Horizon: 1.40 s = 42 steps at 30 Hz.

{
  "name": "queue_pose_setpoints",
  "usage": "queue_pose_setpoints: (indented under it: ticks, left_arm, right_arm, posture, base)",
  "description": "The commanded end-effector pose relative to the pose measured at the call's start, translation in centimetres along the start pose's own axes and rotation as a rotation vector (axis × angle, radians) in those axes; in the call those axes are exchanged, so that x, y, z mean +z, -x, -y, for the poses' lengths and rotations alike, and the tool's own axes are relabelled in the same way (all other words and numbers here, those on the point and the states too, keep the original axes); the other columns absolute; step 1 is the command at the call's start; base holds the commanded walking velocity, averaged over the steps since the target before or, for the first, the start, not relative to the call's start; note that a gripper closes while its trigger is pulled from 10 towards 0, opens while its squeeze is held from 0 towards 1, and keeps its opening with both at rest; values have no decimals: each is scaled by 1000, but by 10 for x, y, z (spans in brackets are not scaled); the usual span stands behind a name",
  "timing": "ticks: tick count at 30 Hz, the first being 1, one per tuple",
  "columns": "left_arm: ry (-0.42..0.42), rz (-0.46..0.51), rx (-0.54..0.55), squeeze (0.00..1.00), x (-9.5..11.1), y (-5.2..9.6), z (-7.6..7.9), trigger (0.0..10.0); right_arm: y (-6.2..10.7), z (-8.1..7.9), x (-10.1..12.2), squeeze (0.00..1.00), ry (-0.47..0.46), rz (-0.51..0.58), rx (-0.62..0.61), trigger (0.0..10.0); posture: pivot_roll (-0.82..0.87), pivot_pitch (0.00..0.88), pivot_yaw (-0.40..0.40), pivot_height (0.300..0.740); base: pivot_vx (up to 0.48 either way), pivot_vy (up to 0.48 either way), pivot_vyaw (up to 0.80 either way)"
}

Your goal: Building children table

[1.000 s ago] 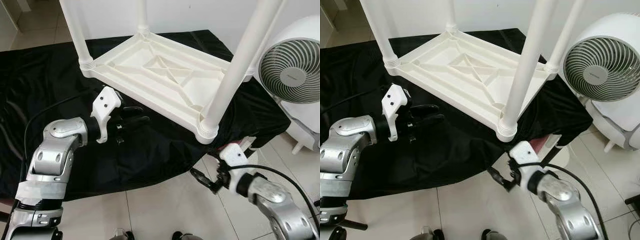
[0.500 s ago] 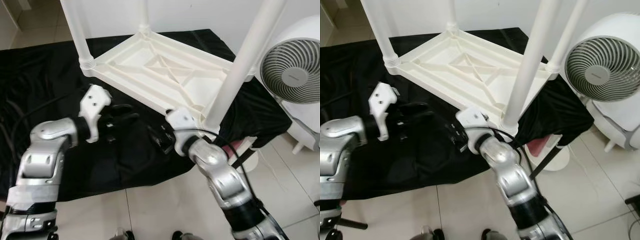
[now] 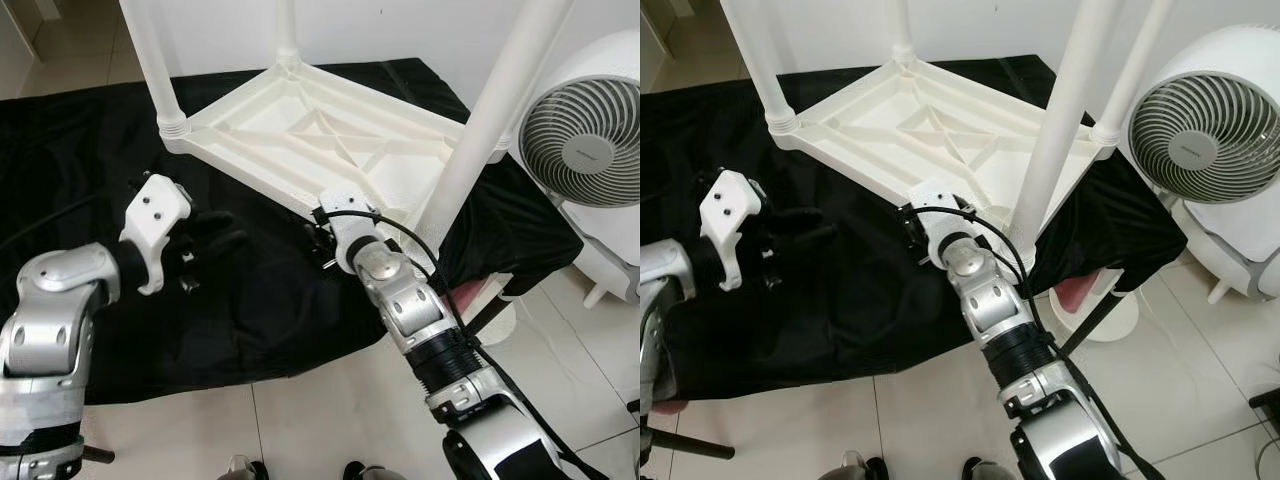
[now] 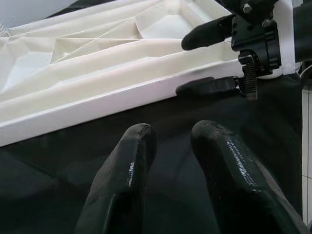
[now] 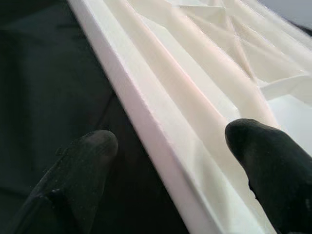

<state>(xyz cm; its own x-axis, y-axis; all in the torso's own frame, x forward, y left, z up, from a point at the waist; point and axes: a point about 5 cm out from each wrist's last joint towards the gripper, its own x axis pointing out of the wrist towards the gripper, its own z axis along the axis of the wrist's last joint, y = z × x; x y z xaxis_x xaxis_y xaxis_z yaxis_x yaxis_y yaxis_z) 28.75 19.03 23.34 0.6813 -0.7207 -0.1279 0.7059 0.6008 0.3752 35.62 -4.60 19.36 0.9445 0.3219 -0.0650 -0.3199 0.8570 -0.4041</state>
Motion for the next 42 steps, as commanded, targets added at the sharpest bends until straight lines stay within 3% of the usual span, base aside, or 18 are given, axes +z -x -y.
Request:
queue_pose_setpoints:
  ticks: [1, 3, 5, 7, 11, 14, 19, 20, 23, 27, 32, 33, 34, 35, 42]
  left_arm:
    - [-2, -5, 158, 0, 1, 2, -5, 10000]
    - [11, 1, 163, 0, 1, 1, -4, 10000]
    - [19, 3, 160, 0, 1, -1, -1, 10000]
    - [20, 1, 159, 0, 0, -2, -1, 10000]
    - [22, 1, 161, 0, 1, -2, -1, 10000]
    - [27, -1, 167, 0, 0, -2, -1, 10000]
    - [30, -3, 170, 0, 0, -1, -1, 10000]
    - [33, -3, 172, 0, -1, -1, 0, 10000]
    - [39, -3, 174, 0, -1, -1, 1, 10000]
    - [43, -3, 173, 0, -1, 0, 2, 10000]
    - [50, -2, 171, 0, -2, -1, 3, 10000]
    - [51, -1, 171, 0, -2, -1, 3, 10000]
    - [51, -1, 171, 0, -2, -1, 3, 10000]
    - [52, -2, 172, 0, -2, -1, 2, 10000]
    - [52, -6, 174, 0, -2, 0, 2, 10000]
  right_arm:
    - [-1, 0, -2, 0, -6, -17, -38, 10000]
    - [-1, 0, -7, 0, -39, -48, -56, 10000]
    - [-2, -7, -19, 0, -153, -132, -2, 10000]
    - [-2, -9, -24, 0, -204, -171, 18, 10000]
    - [-3, -5, -26, 0, -210, -188, 3, 10000]
    - [-4, -3, -26, 0, -275, -219, 23, 10000]
    - [-4, -4, -25, 0, -264, -226, 51, 10000]
    - [-2, -10, -22, 0, -238, -225, 137, 10000]
    - [0, -14, -18, 0, -182, -228, 220, 10000]
    - [0, -1, -16, 0, -139, -249, 215, 10000]
    - [0, 6, -20, 0, -161, -291, 236, 9843]
    - [0, 6, -22, 0, -154, -299, 250, 3804]
    - [0, 6, -22, 0, -154, -299, 250, 3804]
    - [1, 5, -23, 0, -141, -302, 262, 275]
    - [1, 4, -23, 0, -99, -305, 306, 0]
  posture:
    - [-37, 153, 19, 740]
    - [-40, 157, 22, 740]
    - [-43, 161, 26, 740]
    - [-42, 164, 31, 740]
    - [-42, 164, 31, 740]
    - [-43, 166, 28, 740]
    - [-43, 165, 26, 740]
    - [-43, 166, 26, 740]
    - [-44, 168, 26, 740]
    - [-53, 170, 26, 740]
    - [-58, 172, 27, 740]
    - [-58, 172, 27, 740]
    - [-58, 172, 27, 740]
    - [-57, 173, 29, 740]
    - [-55, 173, 32, 740]
  base:
    - [0, 0, 0]
    - [0, 0, 0]
    - [0, 0, 0]
    - [0, 0, 0]
    - [0, 0, 0]
    - [0, 0, 0]
    - [0, 0, 0]
    - [0, 0, 0]
    - [0, 0, 0]
    - [0, 0, 0]
    - [0, 0, 0]
    - [0, 0, 0]
    - [0, 0, 0]
    - [0, 0, 0]
    - [0, 0, 0]
